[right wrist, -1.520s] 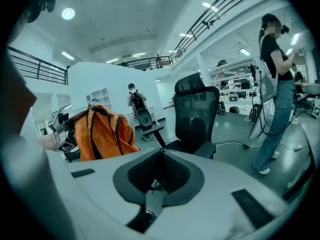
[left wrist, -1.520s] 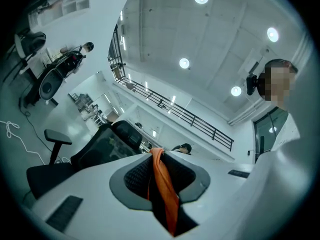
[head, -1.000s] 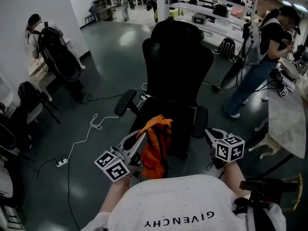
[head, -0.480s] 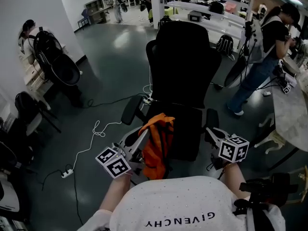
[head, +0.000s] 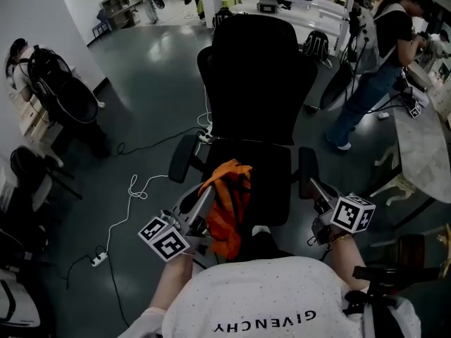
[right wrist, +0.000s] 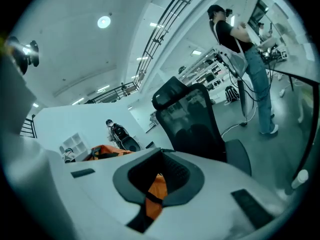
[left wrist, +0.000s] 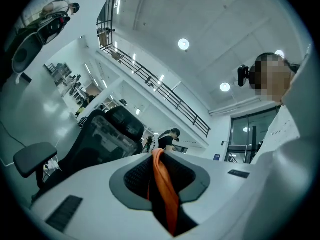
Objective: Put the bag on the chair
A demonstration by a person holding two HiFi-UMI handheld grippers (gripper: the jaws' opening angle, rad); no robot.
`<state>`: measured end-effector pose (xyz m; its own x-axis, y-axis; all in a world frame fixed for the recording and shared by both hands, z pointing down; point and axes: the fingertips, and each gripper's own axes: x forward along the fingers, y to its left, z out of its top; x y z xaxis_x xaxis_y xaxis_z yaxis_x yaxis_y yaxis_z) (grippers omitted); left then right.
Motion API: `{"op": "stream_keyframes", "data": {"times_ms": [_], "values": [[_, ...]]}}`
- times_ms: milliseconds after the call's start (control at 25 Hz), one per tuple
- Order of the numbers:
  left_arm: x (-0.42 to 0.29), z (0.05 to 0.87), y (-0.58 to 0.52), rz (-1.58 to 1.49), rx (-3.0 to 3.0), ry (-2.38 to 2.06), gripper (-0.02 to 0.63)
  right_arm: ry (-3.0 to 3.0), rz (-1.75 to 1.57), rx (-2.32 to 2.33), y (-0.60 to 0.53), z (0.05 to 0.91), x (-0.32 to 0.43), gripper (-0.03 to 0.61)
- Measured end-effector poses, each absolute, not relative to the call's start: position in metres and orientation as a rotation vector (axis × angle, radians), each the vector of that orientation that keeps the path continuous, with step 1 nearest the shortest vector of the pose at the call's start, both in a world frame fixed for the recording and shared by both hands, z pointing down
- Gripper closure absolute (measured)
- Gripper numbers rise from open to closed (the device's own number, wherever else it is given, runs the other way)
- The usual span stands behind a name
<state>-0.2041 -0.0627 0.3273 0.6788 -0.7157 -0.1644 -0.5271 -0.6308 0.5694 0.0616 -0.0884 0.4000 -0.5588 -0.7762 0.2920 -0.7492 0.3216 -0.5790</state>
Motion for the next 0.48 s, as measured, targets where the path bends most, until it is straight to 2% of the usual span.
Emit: {"op": "stream_keyframes", "data": {"times_ms": [480], "values": [[-0.181, 0.335, -0.133, -0.463, 2.421, -0.912, 0.546, 2.613, -1.040, -1.425, -0.178, 0.400, 0.052, 0.575]]}}
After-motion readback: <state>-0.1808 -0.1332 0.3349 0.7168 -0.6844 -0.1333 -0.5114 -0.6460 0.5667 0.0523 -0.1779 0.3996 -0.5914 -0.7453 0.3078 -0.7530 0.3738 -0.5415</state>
